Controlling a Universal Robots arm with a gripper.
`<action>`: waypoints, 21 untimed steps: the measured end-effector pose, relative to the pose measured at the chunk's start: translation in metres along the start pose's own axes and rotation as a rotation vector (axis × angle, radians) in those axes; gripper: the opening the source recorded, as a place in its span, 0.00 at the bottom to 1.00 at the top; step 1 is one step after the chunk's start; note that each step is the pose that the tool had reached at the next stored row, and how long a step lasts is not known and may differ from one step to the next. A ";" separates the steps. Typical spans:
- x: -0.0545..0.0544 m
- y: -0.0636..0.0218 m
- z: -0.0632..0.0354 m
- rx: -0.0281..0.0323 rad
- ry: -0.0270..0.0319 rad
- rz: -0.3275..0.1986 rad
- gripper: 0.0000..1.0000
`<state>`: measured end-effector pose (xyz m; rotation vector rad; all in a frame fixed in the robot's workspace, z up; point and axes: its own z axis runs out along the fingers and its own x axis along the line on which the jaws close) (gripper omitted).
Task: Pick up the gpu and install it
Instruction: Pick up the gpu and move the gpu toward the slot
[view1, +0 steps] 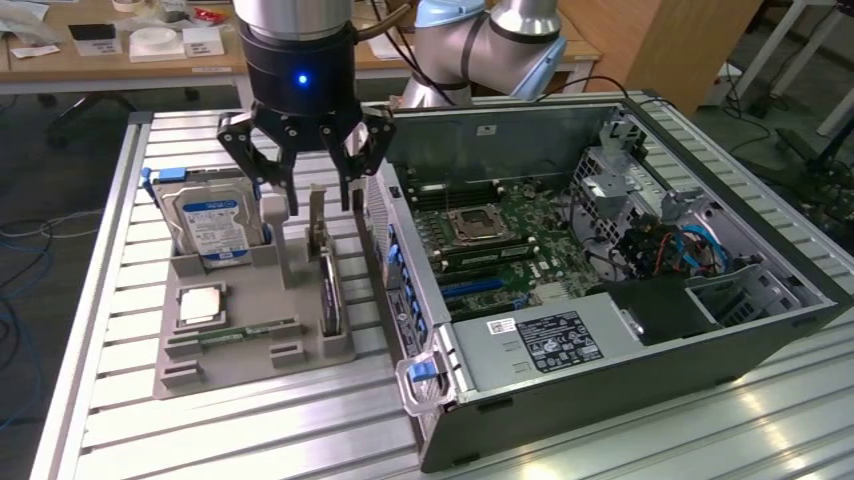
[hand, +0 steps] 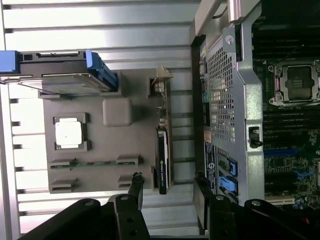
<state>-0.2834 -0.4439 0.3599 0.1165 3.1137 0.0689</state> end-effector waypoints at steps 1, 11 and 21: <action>0.000 -0.0001 0.0014 0.0000 0.0000 0.000 0.53; 0.000 -0.0005 0.0118 0.0000 0.0000 0.000 0.53; 0.001 -0.0009 0.0194 0.0001 0.0000 0.000 0.53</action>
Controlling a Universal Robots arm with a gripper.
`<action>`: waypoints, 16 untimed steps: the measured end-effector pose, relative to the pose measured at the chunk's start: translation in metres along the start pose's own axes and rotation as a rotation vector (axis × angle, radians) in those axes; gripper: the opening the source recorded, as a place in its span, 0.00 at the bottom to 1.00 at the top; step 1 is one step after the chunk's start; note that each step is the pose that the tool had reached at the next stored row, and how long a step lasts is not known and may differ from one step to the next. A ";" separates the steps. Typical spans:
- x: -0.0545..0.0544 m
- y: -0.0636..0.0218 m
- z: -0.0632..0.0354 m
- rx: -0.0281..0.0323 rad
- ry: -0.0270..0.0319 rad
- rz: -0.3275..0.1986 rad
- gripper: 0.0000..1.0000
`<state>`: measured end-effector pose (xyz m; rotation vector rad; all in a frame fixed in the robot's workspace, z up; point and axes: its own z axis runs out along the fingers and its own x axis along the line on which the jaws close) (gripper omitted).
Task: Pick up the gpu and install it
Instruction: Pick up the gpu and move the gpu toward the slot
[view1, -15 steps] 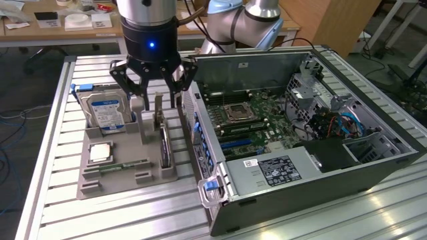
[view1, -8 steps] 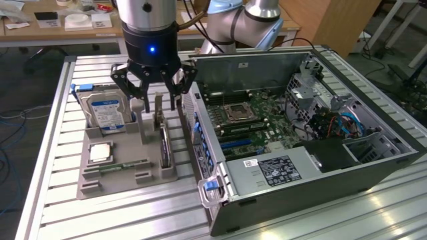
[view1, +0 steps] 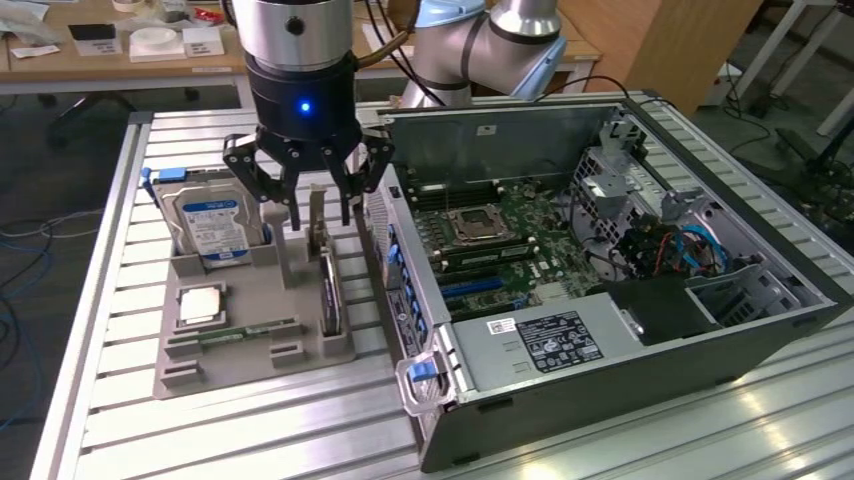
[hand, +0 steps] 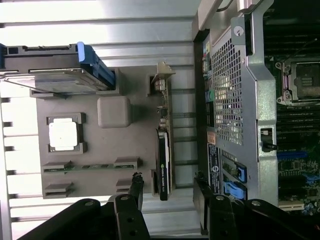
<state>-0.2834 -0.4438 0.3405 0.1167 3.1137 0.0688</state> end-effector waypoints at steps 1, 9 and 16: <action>0.000 0.0000 0.0001 0.0001 0.0002 0.000 0.53; 0.000 0.0000 0.0014 -0.0004 -0.0003 0.000 0.53; 0.000 -0.0004 0.0082 -0.0001 0.0000 0.000 0.53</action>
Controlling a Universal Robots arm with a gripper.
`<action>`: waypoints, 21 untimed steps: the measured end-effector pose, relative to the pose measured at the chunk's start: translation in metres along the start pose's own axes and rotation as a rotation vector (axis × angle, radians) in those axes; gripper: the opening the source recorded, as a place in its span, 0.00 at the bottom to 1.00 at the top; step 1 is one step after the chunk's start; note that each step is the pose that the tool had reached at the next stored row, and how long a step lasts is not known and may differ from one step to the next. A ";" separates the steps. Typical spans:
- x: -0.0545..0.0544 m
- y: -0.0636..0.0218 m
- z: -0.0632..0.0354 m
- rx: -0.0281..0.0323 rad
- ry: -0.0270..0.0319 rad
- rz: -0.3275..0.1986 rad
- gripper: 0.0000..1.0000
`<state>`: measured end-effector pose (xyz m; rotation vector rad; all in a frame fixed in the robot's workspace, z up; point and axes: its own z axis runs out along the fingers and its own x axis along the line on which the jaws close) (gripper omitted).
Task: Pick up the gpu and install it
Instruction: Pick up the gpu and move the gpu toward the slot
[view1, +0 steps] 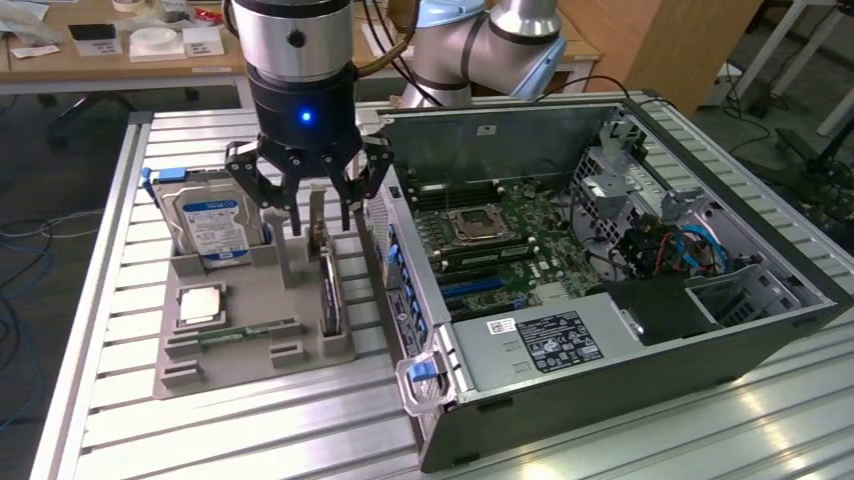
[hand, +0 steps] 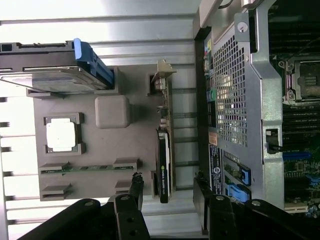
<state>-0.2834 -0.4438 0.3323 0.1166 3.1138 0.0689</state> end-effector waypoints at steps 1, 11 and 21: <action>0.000 0.0000 0.0010 -0.0002 0.0001 0.000 0.53; 0.000 -0.0002 0.0050 -0.0033 0.0012 0.000 0.53; 0.000 -0.0004 0.0084 -0.0035 0.0012 0.000 0.53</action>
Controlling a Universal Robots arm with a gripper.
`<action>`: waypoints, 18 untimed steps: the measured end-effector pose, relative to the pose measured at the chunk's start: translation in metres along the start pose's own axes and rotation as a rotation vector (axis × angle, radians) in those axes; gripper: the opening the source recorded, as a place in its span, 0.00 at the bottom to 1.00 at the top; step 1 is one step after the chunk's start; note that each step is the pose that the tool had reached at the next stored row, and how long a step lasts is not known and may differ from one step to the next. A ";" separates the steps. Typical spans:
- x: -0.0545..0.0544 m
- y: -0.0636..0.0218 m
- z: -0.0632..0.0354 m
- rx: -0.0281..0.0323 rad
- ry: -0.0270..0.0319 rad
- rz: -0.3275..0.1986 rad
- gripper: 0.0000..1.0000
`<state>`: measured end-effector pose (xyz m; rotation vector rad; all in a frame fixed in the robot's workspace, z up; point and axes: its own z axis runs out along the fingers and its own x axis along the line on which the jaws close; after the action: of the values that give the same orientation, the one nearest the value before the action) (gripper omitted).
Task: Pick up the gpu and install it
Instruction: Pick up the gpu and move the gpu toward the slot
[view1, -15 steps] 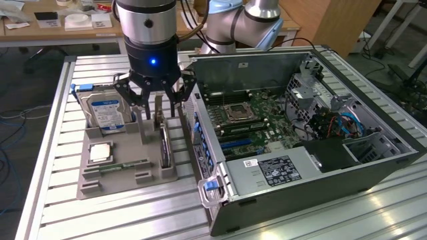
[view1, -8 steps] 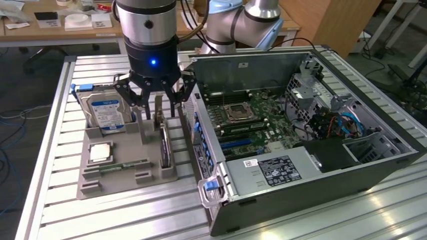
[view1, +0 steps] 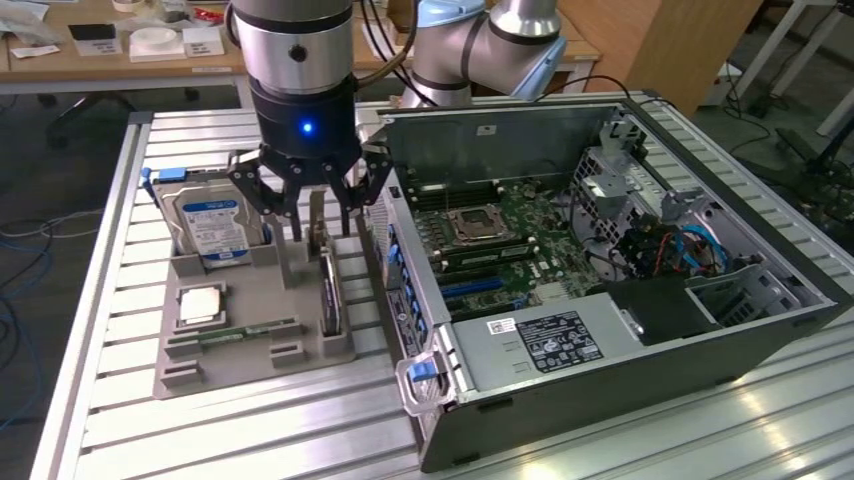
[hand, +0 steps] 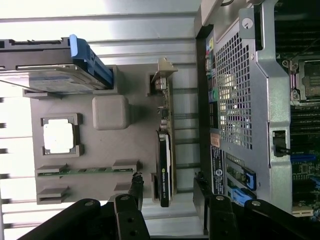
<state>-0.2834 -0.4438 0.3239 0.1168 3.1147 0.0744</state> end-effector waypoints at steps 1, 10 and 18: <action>0.000 0.0000 0.0005 0.0000 0.0000 0.000 0.53; 0.000 -0.0002 0.0029 0.0000 0.0000 0.000 0.53; 0.000 -0.0003 0.0065 0.0000 0.0000 0.000 0.53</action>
<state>-0.2834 -0.4439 0.3174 0.1167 3.1148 0.0743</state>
